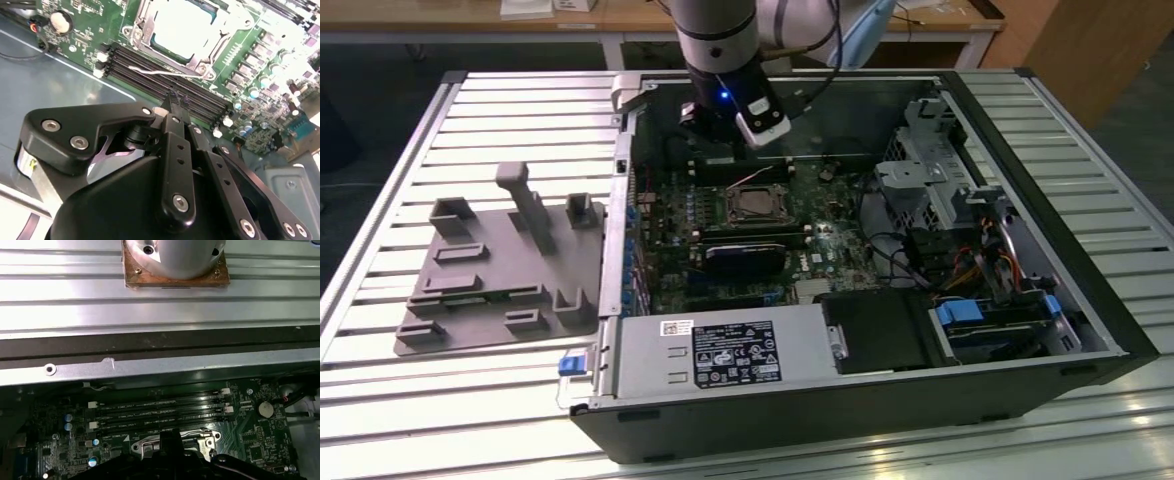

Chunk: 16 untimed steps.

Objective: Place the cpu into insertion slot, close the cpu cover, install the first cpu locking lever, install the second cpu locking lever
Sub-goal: 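Install the first cpu locking lever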

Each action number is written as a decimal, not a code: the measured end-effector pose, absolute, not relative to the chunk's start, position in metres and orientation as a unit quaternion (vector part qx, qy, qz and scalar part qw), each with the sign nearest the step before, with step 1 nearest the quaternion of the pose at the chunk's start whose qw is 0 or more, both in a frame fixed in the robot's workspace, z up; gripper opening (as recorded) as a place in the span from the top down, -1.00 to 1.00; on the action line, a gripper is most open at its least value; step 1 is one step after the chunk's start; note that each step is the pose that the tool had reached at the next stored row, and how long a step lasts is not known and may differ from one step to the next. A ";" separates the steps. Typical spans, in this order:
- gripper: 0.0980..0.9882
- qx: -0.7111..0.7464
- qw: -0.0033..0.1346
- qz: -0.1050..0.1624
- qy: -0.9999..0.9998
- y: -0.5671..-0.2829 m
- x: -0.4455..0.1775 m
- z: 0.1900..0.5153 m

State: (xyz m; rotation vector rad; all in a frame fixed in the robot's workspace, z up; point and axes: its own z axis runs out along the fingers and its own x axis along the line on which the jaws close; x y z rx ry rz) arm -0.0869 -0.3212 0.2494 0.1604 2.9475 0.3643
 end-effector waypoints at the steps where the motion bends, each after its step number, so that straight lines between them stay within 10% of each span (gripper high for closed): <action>1: 0.99 0.053 0.088 0.122 0.987 -0.321 -0.087 0.249; 16: 0.99 0.052 0.101 0.122 0.986 -0.322 -0.076 0.235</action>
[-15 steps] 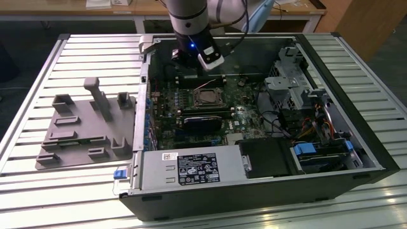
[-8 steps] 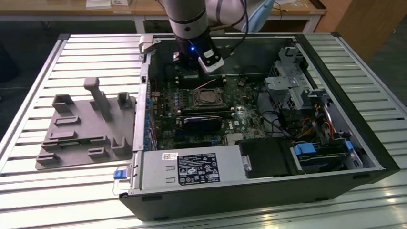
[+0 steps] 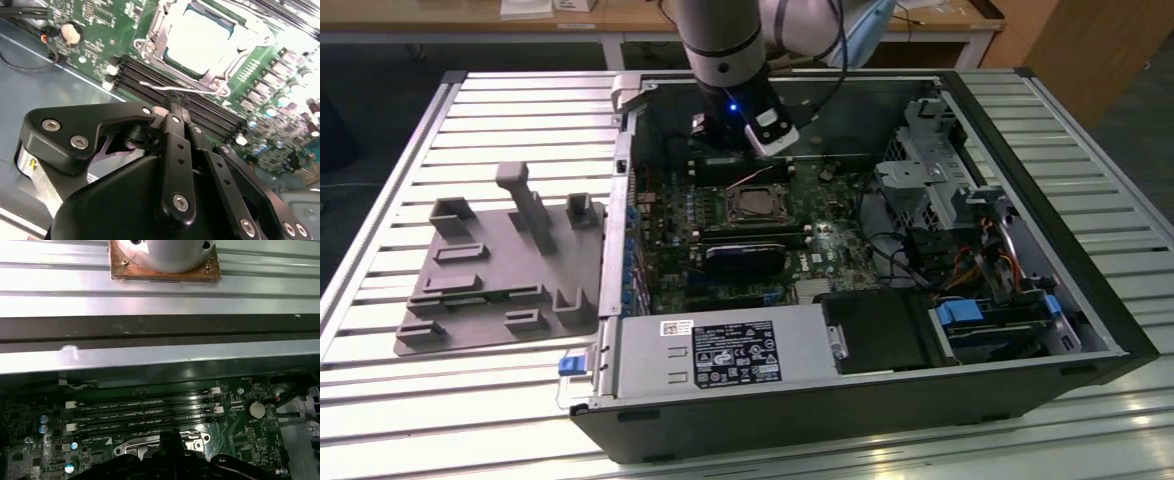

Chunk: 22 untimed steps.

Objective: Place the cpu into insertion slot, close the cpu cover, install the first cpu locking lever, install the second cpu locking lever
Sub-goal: 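Install the first cpu locking lever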

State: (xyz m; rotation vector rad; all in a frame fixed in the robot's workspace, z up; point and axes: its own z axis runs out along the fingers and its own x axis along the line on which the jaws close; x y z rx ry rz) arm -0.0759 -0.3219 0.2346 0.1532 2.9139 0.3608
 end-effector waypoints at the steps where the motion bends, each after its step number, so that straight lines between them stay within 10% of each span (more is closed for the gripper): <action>1: 0.99 0.052 0.101 0.122 0.986 -0.322 -0.074 0.234; 22: 0.99 0.057 0.101 0.121 0.986 -0.317 -0.063 0.222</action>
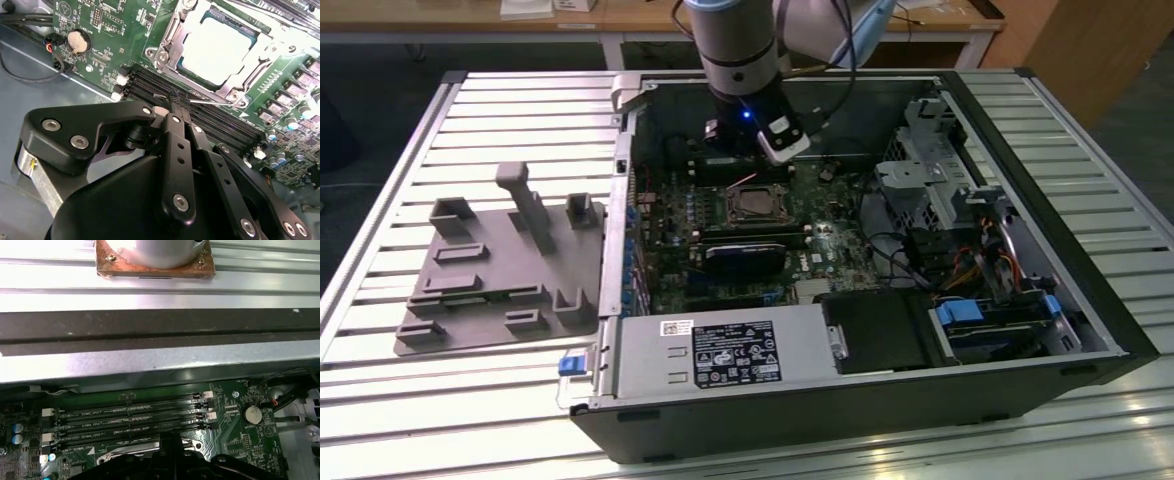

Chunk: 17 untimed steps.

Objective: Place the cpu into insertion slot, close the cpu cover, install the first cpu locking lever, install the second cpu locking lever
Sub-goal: 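Install the first cpu locking lever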

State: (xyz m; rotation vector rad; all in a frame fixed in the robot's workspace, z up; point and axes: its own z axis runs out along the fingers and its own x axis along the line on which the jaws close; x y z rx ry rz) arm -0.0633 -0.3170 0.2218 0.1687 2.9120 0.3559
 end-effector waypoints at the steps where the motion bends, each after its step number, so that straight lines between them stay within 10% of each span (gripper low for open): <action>1: 0.99 0.059 0.102 0.120 0.986 -0.317 -0.063 0.221; 17: 0.99 0.058 0.130 0.119 0.983 -0.317 -0.069 0.213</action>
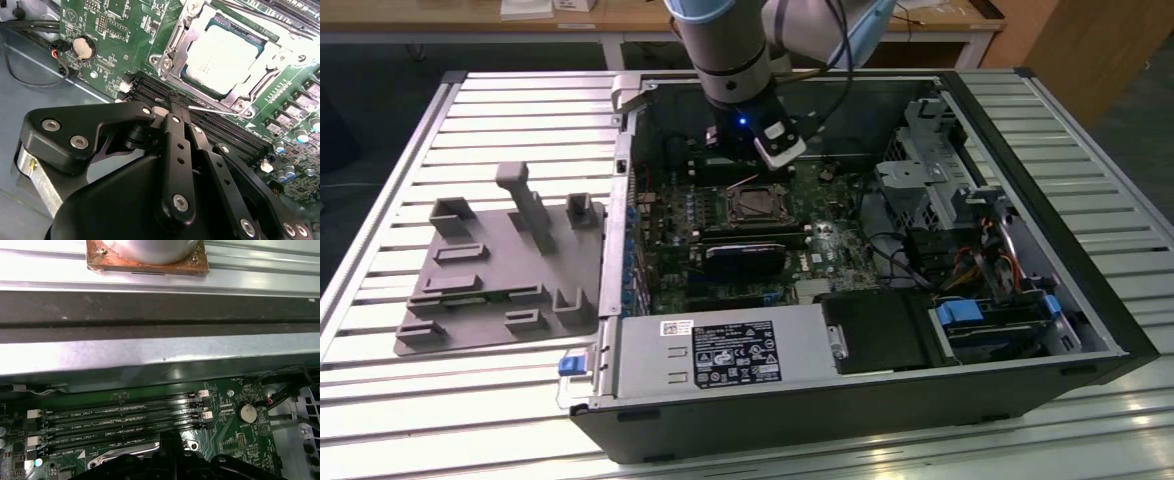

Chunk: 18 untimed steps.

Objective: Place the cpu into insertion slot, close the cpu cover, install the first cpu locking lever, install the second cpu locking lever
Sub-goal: 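Install the first cpu locking lever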

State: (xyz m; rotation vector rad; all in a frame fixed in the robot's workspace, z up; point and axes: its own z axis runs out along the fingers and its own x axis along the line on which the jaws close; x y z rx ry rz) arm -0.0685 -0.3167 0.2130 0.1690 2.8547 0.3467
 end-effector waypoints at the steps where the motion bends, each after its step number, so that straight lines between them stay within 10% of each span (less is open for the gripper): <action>1: 0.99 0.058 0.132 0.119 0.982 -0.317 -0.069 0.212; 18: 0.99 0.102 0.139 0.111 0.979 -0.312 -0.075 0.206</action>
